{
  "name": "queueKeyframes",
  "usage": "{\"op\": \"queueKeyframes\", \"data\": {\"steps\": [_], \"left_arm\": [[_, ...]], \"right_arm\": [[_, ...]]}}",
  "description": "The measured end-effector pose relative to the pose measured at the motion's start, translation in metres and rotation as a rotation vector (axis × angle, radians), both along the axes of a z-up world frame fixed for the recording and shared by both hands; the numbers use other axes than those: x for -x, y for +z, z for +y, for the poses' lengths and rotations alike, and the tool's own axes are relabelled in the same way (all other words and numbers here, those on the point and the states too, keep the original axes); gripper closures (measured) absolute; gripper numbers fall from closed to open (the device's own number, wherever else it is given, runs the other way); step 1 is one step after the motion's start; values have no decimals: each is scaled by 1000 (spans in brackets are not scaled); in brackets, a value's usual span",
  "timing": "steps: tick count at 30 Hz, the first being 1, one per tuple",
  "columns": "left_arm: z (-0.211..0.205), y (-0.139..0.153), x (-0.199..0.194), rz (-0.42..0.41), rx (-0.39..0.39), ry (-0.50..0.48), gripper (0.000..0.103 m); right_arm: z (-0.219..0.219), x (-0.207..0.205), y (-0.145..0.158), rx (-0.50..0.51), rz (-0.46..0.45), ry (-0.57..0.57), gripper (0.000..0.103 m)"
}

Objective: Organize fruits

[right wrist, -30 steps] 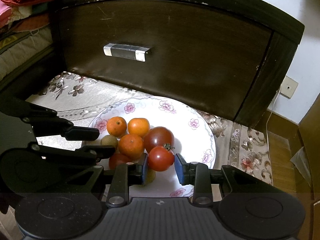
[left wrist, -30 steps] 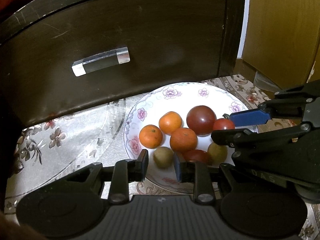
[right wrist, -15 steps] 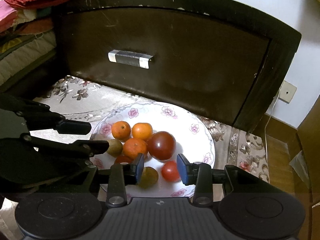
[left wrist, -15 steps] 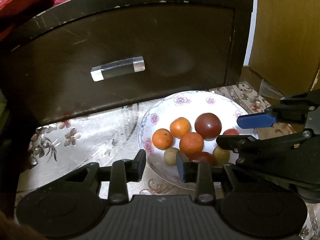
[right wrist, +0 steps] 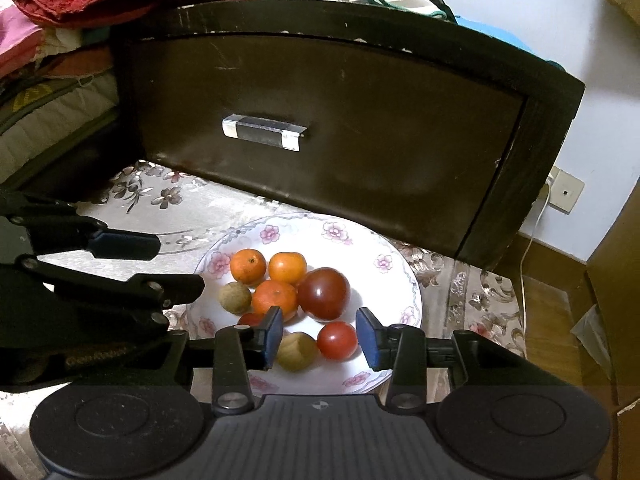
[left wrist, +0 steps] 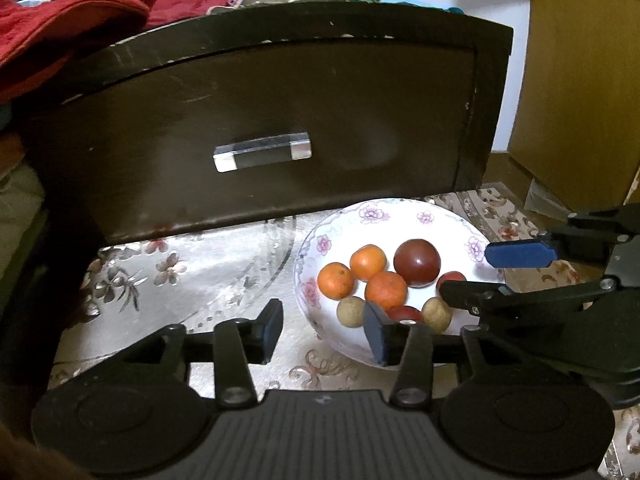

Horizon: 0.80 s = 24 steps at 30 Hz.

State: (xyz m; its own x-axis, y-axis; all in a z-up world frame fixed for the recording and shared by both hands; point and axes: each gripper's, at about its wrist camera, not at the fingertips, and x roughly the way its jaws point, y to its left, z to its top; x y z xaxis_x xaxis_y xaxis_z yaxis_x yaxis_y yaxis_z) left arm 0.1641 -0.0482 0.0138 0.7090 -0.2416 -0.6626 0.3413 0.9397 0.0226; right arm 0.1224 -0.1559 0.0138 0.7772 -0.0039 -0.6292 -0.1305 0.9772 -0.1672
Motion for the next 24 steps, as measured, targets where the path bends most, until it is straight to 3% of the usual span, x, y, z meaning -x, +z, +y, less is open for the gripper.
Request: {"op": "queueKeyframes", "data": {"steps": [17, 24], "left_arm": [[14, 6, 26, -55, -41, 99, 12], [12, 6, 36, -73, -79, 119, 1]], "right_arm": [[5, 22, 8, 0, -30, -10, 58], [4, 31, 8, 0, -25, -25, 57]]}}
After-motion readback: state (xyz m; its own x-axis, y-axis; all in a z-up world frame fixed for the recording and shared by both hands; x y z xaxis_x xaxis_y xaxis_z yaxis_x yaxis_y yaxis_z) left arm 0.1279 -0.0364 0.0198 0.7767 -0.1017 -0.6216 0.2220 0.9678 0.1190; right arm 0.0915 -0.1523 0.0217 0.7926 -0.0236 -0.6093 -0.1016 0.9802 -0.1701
